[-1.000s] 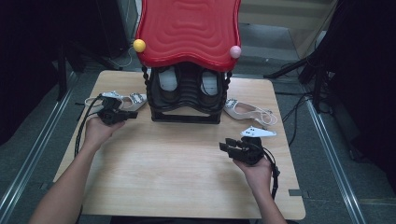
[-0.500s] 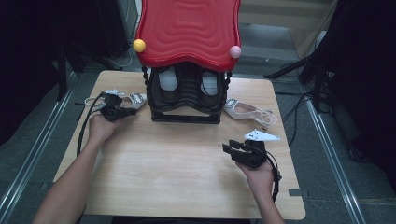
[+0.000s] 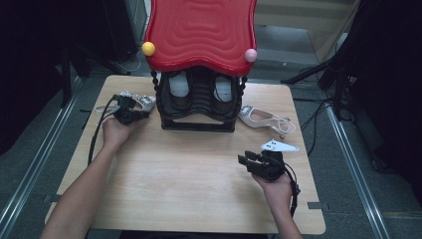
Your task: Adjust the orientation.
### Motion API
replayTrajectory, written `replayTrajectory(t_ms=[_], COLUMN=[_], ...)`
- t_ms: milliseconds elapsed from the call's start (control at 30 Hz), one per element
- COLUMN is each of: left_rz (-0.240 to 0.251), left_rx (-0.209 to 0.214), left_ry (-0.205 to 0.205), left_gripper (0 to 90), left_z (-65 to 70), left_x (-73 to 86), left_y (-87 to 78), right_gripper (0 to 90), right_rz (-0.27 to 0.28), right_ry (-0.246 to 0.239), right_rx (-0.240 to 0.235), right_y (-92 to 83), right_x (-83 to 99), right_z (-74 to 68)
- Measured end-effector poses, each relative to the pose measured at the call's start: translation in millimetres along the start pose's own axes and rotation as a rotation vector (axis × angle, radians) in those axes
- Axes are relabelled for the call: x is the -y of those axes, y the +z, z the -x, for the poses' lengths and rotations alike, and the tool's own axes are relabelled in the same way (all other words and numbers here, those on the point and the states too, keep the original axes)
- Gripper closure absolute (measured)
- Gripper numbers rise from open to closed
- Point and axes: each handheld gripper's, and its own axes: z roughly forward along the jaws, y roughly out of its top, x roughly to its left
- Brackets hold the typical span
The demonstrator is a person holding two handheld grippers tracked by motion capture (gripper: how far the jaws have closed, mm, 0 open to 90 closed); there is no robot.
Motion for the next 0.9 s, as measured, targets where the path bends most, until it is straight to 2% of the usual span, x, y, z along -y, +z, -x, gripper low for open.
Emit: replayTrajectory(t_ms=[33, 100, 233, 333, 500, 567, 667, 767, 833, 900], left_rz=[-0.021, -0.028, -0.019, -0.018, -0.016, -0.026, -0.017, -0.011, -0.014, -0.012], left_rx=[-0.006, -0.007, 0.026, 0.063, 0.097, 0.132, 0.150, 0.162, 0.191, 0.196], left_ry=[-0.007, -0.004, -0.017, -0.013, -0.009, -0.022, 0.003, -0.011, -0.024, -0.025], left_gripper=[90.0, 90.0, 90.0, 90.0, 87.0, 82.7, 79.5, 74.2, 65.7, 60.2], left_z=[2.2, 3.9, 6.9, 7.2, 9.8, 10.0, 12.5, 14.2, 14.0, 15.7], left_x=[-2.6, -3.4, -3.7, -4.6, -4.3, -3.6, -1.6, 1.0, 3.5, 6.4], left_y=[4.2, 5.9, 7.7, 3.1, -11.2, -17.7, -30.2, -40.7, -46.9, -53.5], right_gripper=[62.3, 62.3, 62.4, 62.4, 61.7, 61.1, 60.8, 60.6, 60.1, 60.0], right_rz=[0.003, -0.001, 0.001, 0.001, -0.003, -0.008, -0.013, -0.019, -0.026, -0.029], right_ry=[0.003, 0.011, 0.015, 0.017, 0.011, 0.010, -0.002, -0.006, 0.003, 0.004], right_rx=[0.002, 0.003, 0.004, 0.003, 0.008, 0.009, 0.016, 0.016, 0.004, -0.002], right_y=[-0.2, -0.9, -2.2, -3.5, -4.0, -3.3, -1.9, 0.8, 2.7, 4.2], right_x=[0.7, 1.3, 2.1, 2.6, 2.6, 2.2, 0.9, -0.6, -1.4, -2.4], right_z=[1.2, 1.8, 2.0, 1.9, 3.7, 4.3, 5.2, 5.7, 5.9, 6.0])
